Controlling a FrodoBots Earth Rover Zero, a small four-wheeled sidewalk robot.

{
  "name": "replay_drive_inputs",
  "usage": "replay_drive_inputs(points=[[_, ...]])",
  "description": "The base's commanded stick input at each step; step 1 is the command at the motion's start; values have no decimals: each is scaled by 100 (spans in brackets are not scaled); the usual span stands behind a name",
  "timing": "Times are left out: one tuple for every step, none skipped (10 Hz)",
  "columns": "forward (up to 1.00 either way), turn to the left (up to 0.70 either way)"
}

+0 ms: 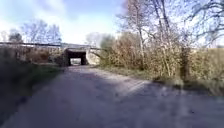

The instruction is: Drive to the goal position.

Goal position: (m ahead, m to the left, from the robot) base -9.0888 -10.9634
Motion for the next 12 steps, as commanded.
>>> replay_drive_inputs(points=[[13,-90],[0,-100],[0,-100],[0,-100],[0,-100],[0,-100],[0,-100],[0,-100],[0,-100],[0,-100],[0,-100],[0,-100]])
